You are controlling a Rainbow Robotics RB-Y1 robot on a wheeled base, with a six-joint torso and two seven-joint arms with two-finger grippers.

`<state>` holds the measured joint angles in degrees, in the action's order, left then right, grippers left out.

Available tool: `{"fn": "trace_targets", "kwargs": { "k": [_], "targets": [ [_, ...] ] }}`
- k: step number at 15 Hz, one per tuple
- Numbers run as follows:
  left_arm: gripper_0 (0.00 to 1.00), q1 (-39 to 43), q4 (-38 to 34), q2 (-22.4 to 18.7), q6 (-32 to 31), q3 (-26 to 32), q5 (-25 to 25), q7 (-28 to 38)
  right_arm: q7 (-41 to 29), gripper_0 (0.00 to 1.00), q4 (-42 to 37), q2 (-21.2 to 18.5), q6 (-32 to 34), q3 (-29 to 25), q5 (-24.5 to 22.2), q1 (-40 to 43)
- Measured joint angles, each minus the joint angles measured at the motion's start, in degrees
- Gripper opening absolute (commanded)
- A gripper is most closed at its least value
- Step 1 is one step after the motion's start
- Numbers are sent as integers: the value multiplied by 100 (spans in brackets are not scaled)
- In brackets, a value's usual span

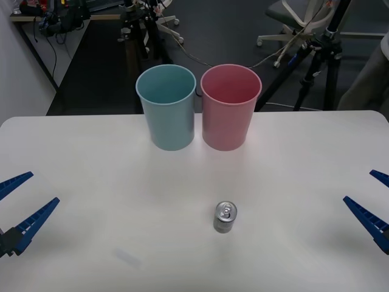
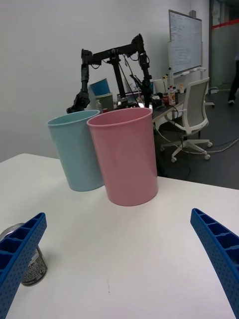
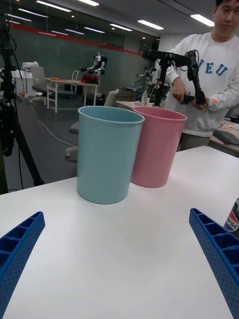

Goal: Grasp the object on the table and drop it into the matching bin: aluminum can to the light blue bin, PET bottle to the pink bin.

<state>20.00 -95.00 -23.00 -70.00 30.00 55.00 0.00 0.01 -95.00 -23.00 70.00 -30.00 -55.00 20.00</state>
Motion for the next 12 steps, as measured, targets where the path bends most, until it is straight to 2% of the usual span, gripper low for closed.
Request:
{"fn": "trace_targets", "kwargs": {
  "k": [7, 12],
  "targets": [
    [100, 0, 0, 0, 0, 0, 0, 0, 6, 100, -60, 174, 137, 17, 75, 176],
    [100, 0, 0, 0, 0, 0, 0, 0, 418, 100, -62, 158, 568, 181, 80, 569]
  ]
}}
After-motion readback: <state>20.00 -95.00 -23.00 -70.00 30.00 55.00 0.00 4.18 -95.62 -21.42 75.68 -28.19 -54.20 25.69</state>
